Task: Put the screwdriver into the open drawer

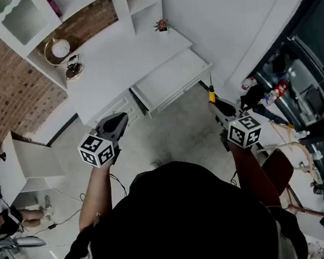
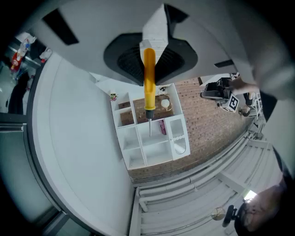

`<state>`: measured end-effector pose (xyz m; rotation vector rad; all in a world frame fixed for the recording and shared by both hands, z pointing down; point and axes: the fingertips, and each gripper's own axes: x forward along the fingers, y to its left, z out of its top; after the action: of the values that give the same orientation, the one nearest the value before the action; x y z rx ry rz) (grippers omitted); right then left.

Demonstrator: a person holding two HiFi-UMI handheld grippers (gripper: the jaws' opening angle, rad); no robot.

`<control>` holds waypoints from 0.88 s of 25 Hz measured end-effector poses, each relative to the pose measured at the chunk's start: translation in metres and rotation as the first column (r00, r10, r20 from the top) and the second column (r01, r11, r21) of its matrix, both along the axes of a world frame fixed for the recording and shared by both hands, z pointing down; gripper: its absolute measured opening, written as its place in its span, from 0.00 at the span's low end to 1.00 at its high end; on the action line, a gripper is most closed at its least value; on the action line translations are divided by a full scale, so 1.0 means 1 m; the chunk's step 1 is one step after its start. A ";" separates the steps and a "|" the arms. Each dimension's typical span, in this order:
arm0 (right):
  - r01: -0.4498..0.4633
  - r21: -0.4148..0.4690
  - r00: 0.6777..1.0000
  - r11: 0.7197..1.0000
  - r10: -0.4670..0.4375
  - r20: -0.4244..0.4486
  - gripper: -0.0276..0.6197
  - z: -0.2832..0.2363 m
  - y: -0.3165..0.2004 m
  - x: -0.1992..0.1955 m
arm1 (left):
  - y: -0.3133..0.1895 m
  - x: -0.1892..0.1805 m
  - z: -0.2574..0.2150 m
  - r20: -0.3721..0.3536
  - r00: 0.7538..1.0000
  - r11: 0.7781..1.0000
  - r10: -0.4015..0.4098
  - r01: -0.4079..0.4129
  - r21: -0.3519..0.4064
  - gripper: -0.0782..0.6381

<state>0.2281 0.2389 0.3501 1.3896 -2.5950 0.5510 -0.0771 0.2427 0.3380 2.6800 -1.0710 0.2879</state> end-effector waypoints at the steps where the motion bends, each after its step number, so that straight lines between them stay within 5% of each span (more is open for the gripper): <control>1: -0.002 0.008 1.000 1.000 0.002 0.002 0.17 -0.002 -0.001 0.002 | 0.000 0.002 -0.001 -0.005 1.000 1.000 -0.002 0.002 0.005 0.13; 22: -0.040 0.050 0.995 0.998 0.035 0.097 0.17 -0.020 -0.011 0.023 | -0.002 0.018 -0.018 -0.006 1.000 0.999 0.000 0.000 0.038 0.13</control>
<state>0.2511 0.2279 0.3301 1.4657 -2.6817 0.5738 -0.0594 0.2410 0.3205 2.7129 -1.0857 0.2623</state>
